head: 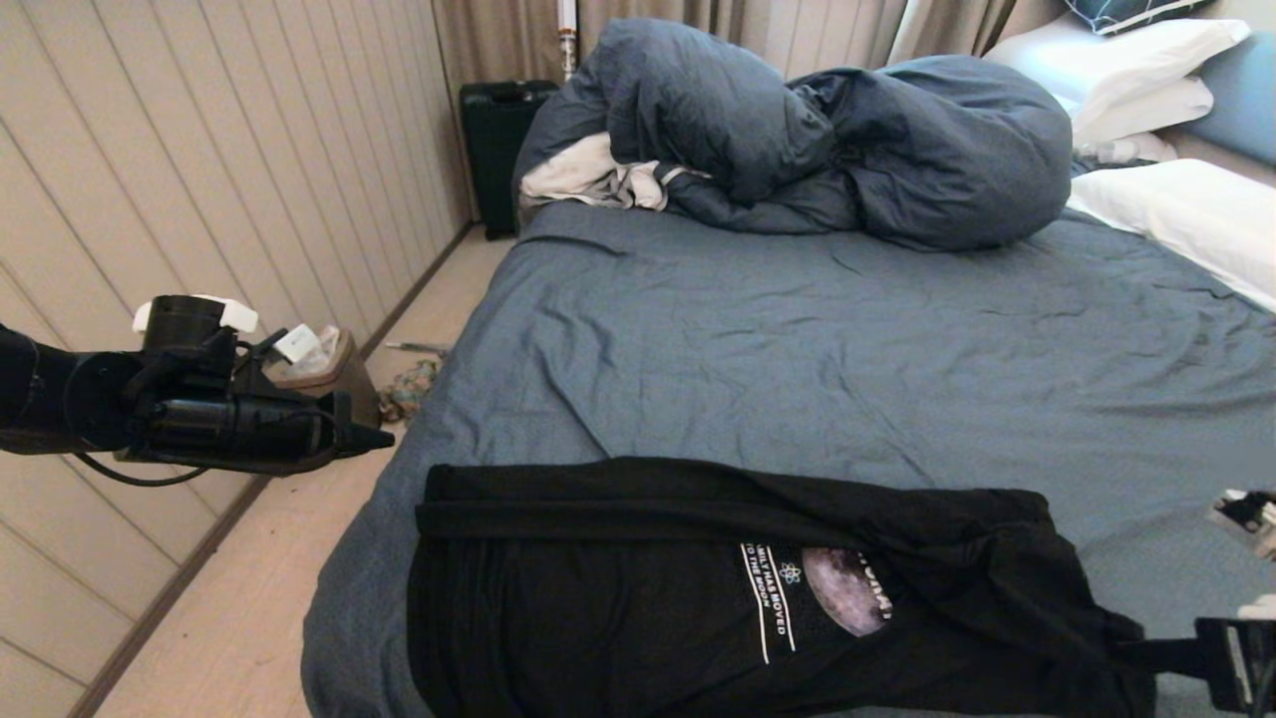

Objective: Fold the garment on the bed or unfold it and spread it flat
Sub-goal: Fold the black T-shirt

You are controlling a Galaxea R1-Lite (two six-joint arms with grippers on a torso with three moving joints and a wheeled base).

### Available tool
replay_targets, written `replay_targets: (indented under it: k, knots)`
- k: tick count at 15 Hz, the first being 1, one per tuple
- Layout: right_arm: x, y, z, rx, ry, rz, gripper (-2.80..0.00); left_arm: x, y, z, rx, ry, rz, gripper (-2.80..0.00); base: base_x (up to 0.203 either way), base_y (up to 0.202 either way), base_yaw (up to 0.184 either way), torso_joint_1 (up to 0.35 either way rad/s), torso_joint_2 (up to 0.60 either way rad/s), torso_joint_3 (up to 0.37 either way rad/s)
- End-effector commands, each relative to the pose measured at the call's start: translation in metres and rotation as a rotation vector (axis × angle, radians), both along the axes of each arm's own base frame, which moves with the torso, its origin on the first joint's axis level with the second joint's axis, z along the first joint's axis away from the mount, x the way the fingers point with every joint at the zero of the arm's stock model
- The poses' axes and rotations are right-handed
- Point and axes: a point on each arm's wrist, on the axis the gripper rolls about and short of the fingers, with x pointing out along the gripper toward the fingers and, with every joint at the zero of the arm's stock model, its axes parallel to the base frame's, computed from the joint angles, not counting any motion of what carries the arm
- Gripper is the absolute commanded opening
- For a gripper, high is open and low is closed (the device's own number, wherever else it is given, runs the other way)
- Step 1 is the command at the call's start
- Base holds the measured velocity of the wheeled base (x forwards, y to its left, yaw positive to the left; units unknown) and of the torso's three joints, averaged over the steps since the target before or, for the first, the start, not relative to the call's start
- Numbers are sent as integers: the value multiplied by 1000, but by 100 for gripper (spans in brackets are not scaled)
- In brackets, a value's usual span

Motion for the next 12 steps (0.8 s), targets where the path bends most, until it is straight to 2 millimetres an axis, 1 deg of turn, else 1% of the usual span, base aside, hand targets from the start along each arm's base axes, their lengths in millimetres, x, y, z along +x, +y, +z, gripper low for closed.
replay_targets:
  k: [1,3,4,7,9,12]
  knots:
    - [0,0,-5,7,9,5,-280,0,-1,0,-3,3,-3,-280,0,0,0,0,0,0]
    - [5,-3,-9,6,9,-1,-280,0,-2,-1,-3,4,-6,-280,0,0,0,0,0,0]
    - [5,-3,-10,5,13,-1,0,0,-2,-2,-3,6,-6,-280,0,0,0,0,0,0]
    - [5,-6,-8,-2,-3,-11,0,0,-2,-2,-3,7,-6,-280,0,0,0,0,0,0]
    - [2,-10,-3,-9,-25,-43,0,-1,-2,-1,-3,7,-6,-280,0,0,0,0,0,0]
    - [11,-12,6,22,-39,-74,0,-2,-3,-1,-3,8,-10,-280,0,0,0,0,0,0]
